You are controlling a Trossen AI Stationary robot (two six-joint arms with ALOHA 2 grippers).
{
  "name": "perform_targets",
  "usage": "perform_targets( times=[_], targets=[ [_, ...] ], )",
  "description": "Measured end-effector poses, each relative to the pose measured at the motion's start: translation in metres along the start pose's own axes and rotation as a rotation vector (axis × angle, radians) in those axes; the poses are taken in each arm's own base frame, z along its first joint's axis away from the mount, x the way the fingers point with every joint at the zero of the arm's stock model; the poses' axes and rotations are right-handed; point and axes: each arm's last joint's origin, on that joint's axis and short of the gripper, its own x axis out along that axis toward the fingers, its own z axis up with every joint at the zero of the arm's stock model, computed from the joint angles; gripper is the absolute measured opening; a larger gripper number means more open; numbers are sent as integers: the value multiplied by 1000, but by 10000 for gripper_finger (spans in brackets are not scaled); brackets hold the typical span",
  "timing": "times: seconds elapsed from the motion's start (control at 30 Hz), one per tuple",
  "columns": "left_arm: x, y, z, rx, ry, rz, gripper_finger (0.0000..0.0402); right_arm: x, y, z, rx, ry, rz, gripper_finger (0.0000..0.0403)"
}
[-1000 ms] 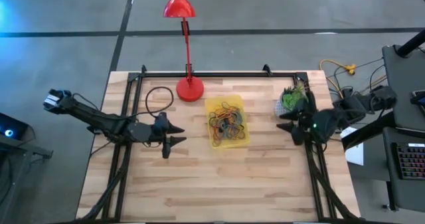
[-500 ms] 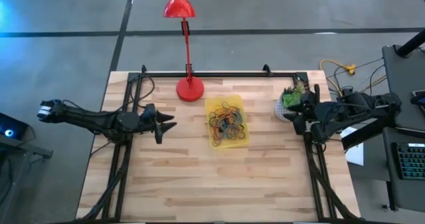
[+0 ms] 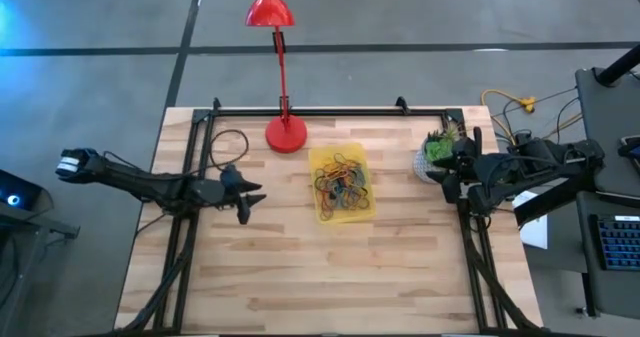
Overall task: Pick and place rubber bands into bin
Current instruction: Return to Home Position
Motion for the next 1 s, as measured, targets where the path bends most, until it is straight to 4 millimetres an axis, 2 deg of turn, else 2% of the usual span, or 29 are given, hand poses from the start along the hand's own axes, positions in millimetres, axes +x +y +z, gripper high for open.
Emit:
perform_targets(
  times=[0.1,0.17,0.27,0.33,0.47,0.63,0.67,0.77,0.87,1.0],
  targets=[
    [-2,10,-16,-11,-7,-35,151,0,0,0,1,-1,1,203],
    [-3,23,-31,-39,-32,-44,151,0,0,0,1,-2,1,203],
    [-7,28,-20,-143,-249,-104,151,0,0,0,1,-1,1,203],
    [-10,30,-12,-148,-316,-100,151,0,1,0,1,-1,1,203],
    [-16,40,-11,32,-375,-26,151,1,1,0,-1,1,-2,203],
    [-30,42,-1,474,-534,34,151,3,2,0,-6,8,-8,203],
    [-28,43,-3,543,-505,48,151,3,2,0,-6,8,-10,203],
    [-26,43,-4,587,-484,74,151,5,4,0,-10,12,-14,203],
    [-25,41,-5,548,-477,-22,151,6,5,0,-15,19,-20,203],
    [-26,35,-9,426,-426,-311,151,9,7,0,-21,26,-28,203]
  ],
)
